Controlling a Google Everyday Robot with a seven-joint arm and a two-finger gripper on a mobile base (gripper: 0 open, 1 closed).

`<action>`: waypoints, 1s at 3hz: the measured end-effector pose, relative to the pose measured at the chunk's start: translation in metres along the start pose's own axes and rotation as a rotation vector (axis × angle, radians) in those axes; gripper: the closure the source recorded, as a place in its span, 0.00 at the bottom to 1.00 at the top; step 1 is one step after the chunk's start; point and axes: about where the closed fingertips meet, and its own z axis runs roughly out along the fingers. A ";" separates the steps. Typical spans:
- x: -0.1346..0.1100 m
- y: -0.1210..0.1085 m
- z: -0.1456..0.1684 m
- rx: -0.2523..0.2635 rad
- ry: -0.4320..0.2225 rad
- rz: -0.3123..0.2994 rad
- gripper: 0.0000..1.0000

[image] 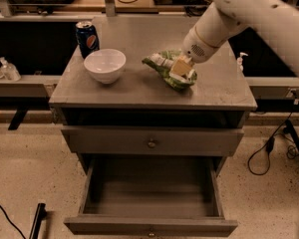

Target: Place green jalapeno chip bag into middle drawer

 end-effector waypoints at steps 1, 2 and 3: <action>0.027 0.060 -0.079 0.032 0.007 -0.135 1.00; 0.020 0.074 -0.126 0.105 0.002 -0.179 1.00; 0.020 0.074 -0.126 0.105 0.002 -0.178 1.00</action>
Offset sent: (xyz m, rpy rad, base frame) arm -0.0758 -0.0227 0.0402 -0.0499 -0.0650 0.0888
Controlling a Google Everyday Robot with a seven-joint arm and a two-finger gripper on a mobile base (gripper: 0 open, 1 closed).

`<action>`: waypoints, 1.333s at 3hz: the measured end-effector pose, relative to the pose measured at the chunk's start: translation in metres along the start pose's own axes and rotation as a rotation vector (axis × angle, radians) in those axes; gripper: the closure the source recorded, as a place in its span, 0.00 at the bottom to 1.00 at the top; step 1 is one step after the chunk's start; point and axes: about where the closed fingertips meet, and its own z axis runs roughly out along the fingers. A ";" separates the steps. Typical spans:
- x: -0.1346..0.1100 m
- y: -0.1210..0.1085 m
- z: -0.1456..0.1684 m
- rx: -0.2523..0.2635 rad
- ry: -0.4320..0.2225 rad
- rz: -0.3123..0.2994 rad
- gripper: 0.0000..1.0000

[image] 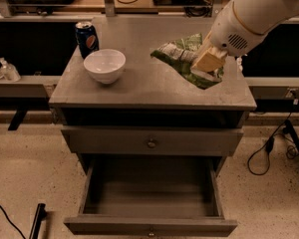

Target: Place green jalapeno chip bag into middle drawer

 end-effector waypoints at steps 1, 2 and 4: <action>0.013 0.018 0.008 -0.012 0.007 -0.050 1.00; 0.076 0.061 -0.001 0.011 0.138 -0.154 1.00; 0.201 0.128 0.019 -0.078 0.266 -0.237 1.00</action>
Offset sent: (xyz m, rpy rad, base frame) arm -0.1816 -0.1311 -0.1945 -0.5477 0.1859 0.1429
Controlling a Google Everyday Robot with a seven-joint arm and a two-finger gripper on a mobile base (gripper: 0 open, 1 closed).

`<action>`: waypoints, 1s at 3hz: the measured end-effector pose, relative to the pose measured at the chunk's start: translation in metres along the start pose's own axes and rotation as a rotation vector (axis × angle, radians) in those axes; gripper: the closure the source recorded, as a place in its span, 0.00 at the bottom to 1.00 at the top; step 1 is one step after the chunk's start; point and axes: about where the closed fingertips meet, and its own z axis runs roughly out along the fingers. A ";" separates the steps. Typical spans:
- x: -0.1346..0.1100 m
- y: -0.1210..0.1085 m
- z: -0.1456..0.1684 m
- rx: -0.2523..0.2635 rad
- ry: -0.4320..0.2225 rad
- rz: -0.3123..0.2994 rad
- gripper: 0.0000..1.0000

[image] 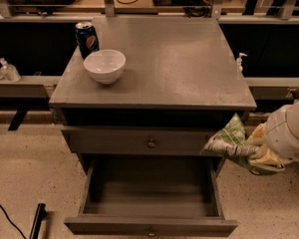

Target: Place green jalapeno chip bag into middle drawer

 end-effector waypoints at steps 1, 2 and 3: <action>-0.013 -0.001 0.025 -0.035 -0.082 -0.003 1.00; -0.038 0.026 0.095 -0.105 -0.218 -0.062 1.00; -0.066 0.060 0.170 -0.129 -0.332 -0.117 1.00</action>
Offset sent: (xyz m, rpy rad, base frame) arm -0.0003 0.1091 -0.2088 0.3454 0.1081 0.2899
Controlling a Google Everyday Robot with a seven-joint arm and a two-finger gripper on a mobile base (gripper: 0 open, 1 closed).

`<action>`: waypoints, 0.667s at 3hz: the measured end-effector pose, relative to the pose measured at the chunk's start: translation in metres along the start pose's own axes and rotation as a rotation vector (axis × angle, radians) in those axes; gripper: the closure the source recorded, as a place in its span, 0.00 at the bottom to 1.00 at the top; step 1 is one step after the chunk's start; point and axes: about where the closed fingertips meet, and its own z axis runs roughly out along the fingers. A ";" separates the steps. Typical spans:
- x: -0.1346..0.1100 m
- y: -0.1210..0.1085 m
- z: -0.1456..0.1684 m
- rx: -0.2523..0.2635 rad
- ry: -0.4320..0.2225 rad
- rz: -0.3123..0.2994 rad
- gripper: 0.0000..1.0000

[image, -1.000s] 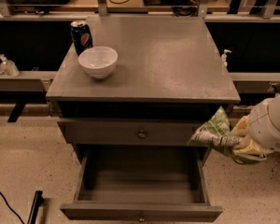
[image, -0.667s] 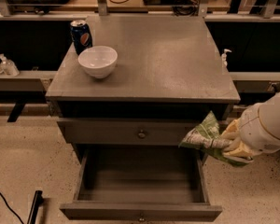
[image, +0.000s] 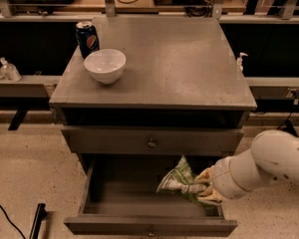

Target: Place green jalapeno chip bag into middle drawer

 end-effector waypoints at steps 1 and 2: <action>0.001 -0.003 0.016 0.017 -0.019 -0.005 1.00; -0.002 -0.005 0.026 -0.014 -0.043 -0.042 1.00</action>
Offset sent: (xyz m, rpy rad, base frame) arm 0.0136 0.0237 -0.0424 0.0683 0.0233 0.1336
